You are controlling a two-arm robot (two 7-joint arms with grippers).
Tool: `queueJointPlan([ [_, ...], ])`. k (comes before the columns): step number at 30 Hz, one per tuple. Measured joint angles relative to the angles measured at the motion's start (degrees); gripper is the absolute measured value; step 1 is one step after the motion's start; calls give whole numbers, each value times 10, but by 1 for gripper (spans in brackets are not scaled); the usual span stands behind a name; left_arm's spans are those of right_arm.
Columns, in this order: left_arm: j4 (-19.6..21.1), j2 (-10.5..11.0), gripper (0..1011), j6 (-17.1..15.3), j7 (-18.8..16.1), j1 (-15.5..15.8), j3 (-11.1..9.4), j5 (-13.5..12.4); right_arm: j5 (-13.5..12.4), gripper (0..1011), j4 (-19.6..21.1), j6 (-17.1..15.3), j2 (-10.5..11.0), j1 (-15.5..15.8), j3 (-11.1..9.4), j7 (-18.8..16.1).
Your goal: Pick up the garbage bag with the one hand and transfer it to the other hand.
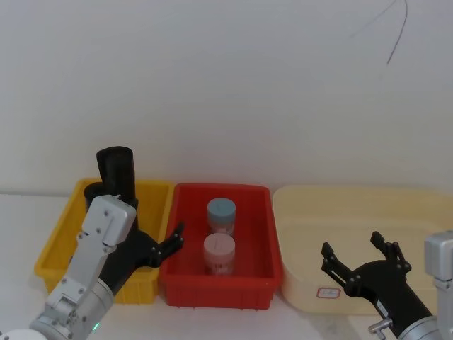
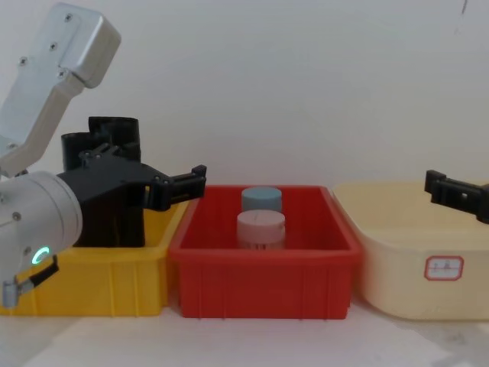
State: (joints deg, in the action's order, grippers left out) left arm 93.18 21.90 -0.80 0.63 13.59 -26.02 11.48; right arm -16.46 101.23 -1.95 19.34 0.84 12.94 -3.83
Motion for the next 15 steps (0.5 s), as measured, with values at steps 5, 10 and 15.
queueJointPlan([
  [5, 0, 0, 1000, 0, 0, 0, 0, 0, 0, 1000, 0, 0, 0, 0, 0, 0],
  [10, 0, 0, 1000, 0, 0, 0, 0, 0, 0, 1001, 0, 0, 0, 0, 0, 0],
  [15, 0, 0, 1000, 0, 0, 0, 0, 0, 0, 1000, 0, 0, 0, 0, 0, 0],
])
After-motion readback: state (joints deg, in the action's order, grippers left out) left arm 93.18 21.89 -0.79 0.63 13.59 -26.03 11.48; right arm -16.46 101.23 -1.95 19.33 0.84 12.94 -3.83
